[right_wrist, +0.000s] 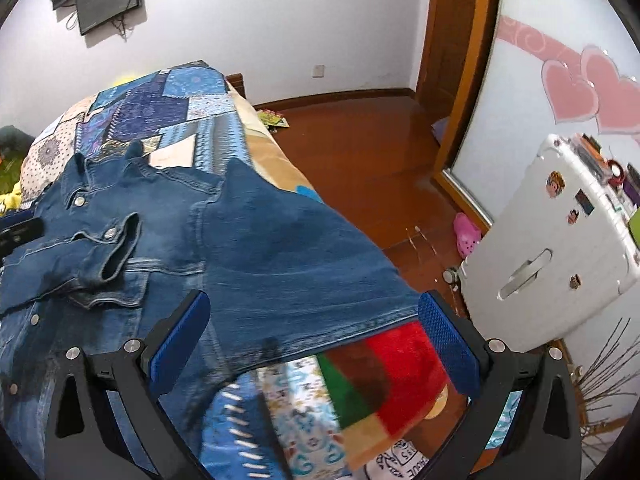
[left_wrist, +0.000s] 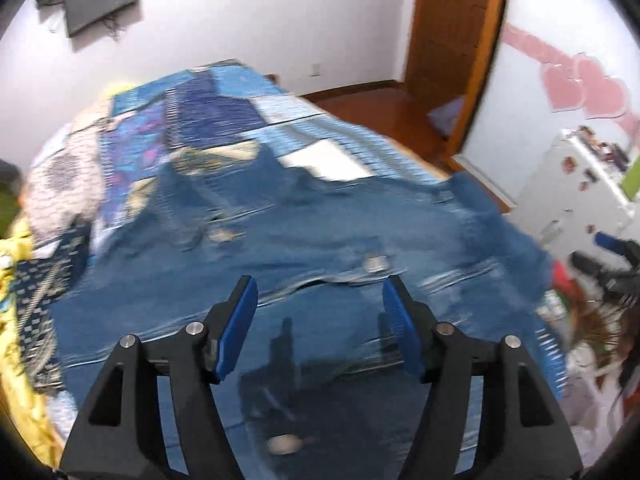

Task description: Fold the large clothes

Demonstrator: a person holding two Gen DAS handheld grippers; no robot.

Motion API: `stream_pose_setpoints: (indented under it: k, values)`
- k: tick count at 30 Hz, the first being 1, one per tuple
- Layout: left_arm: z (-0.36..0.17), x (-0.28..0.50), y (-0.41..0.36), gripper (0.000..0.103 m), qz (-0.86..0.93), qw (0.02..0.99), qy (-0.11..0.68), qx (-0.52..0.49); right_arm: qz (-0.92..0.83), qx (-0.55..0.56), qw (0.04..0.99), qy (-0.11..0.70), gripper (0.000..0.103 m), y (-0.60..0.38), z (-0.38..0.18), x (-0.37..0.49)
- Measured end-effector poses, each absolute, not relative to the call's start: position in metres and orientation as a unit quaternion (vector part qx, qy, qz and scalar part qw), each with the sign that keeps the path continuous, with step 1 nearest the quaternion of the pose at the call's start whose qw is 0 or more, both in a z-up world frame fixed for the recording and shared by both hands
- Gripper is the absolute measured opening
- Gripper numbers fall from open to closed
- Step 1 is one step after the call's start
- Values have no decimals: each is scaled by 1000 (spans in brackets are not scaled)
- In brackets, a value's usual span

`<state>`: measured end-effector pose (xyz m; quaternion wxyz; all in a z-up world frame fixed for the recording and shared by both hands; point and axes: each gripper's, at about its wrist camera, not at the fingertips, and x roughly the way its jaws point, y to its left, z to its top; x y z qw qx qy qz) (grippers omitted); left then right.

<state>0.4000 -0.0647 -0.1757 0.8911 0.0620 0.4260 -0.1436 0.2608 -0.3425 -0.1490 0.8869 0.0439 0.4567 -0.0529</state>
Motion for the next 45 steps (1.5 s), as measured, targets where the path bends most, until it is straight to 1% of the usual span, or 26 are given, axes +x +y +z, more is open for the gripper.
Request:
stream_pose_setpoints:
  k: [5,11,14,22,28,29,30,32,34,36,38,41,45]
  values:
    - [-194,395,-18,64,-96,886,451,54,-51,113,864,488,103,-375,-172,266]
    - [-215,376,35,64,-46,878,476,26,-38,269,808,522,103,-421,-215,272]
    - [-218,369,49,64,-31,878,478,13,-47,337,783,521,103,-438,-234,274]
    - [-217,363,65,64,-17,882,471,-9,-37,394,761,515,102,-454,-248,292]
    - [-218,365,68,64,-20,881,471,-32,-44,402,738,540,89,-462,-262,306]
    - [-218,365,68,64,-20,881,471,-34,-48,395,736,547,81,-462,-263,309]
    - [-218,365,68,64,-20,881,471,-35,-59,377,736,559,67,-460,-264,312]
    - [-218,364,67,64,-20,881,471,-35,-67,359,740,565,49,-460,-264,314]
    - [-217,363,67,64,-20,883,468,-33,-72,363,744,556,39,-463,-261,311]
    - [-215,361,67,64,-19,884,466,-30,-70,376,748,542,21,-468,-257,308]
    - [-213,359,68,64,-20,885,465,-30,-71,383,752,532,18,-470,-250,307]
    - [-208,355,69,64,-21,888,459,-29,-67,365,767,524,13,-464,-234,312]
    - [-198,347,74,64,-23,894,447,-33,-47,344,799,491,11,-450,-198,321]
